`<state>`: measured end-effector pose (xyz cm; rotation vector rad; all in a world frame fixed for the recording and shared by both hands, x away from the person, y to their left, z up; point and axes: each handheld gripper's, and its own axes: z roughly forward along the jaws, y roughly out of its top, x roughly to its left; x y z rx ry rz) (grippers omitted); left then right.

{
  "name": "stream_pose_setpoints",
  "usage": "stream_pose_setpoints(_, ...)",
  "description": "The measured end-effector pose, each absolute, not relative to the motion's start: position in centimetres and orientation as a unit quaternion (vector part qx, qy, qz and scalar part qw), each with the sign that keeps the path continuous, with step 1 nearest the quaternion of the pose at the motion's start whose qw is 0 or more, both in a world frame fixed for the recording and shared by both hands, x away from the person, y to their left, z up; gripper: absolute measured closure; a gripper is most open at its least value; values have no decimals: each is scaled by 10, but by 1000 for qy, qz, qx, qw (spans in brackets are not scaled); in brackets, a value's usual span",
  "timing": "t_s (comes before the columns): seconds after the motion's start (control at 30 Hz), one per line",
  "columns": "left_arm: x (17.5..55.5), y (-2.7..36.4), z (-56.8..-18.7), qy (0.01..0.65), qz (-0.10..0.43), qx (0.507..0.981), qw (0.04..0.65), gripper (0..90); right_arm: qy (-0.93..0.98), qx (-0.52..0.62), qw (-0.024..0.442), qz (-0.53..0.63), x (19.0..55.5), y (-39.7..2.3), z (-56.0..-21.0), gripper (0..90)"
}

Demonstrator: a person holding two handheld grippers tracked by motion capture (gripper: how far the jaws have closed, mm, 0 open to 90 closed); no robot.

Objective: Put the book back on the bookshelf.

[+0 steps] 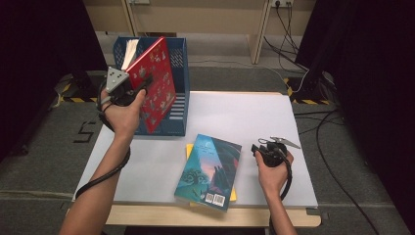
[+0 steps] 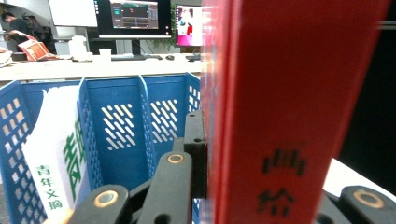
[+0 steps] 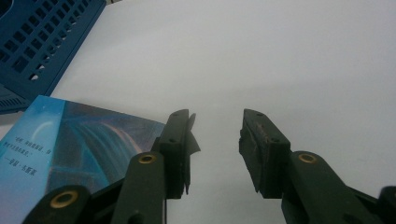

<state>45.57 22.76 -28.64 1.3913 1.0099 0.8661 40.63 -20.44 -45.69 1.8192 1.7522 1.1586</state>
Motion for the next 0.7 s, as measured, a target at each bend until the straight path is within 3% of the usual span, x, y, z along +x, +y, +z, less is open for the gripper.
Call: stream_pose_setpoints(0.7, 470, 244, -292, 456, 381, 578, 559, 790, 620, 642, 184, 411, 406, -204, -458, 630)
